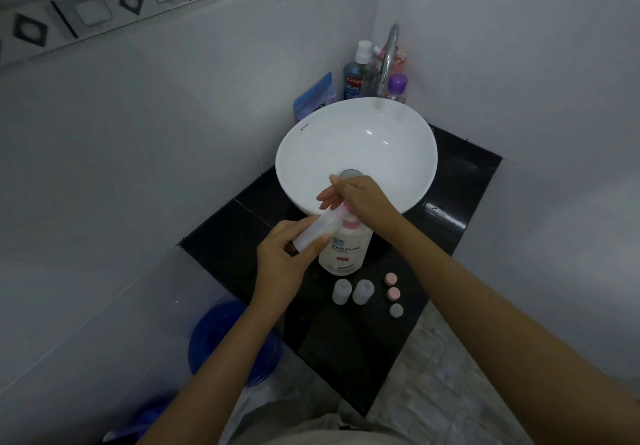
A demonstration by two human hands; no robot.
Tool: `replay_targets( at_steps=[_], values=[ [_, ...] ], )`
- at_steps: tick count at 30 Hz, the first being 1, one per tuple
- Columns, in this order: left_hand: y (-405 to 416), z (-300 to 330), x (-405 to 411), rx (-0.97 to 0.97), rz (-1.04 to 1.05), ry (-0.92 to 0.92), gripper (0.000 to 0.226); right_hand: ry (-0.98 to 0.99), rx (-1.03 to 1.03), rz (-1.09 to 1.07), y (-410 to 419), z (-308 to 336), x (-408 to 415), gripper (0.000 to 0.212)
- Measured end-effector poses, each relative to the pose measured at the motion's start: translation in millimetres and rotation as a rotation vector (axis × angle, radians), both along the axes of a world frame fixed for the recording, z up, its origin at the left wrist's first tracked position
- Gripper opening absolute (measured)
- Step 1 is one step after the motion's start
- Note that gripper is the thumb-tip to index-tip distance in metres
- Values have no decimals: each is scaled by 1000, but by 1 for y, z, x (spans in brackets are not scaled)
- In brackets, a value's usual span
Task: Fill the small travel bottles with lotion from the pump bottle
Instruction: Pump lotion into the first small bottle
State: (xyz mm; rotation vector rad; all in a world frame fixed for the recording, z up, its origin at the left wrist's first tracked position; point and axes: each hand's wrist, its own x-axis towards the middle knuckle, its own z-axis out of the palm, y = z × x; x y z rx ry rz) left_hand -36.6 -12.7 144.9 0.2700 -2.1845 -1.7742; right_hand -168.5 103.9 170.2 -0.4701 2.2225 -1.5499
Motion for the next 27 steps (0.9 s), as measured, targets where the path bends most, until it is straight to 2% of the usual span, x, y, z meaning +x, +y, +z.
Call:
replay_targets(
  at_steps=[3,10,14,17,21,27],
  values=[
    [-3,4,0,-27,5,19,50,-67,-17,32,2,9,0,49],
    [1,-4,0,21,8,-23,43,-31,57,-36,1,-8,5,47],
    [0,1,-1,6,12,-3,39,30,101,51,1,4,1,47],
    [-2,6,-2,5,6,17,36,-52,74,83,2,14,-1,55],
    [-2,4,-3,19,9,13,36,-2,60,21,3,6,1,58],
    [1,-3,-2,37,9,-26,36,-55,34,-22,1,-9,0,51]
  ],
)
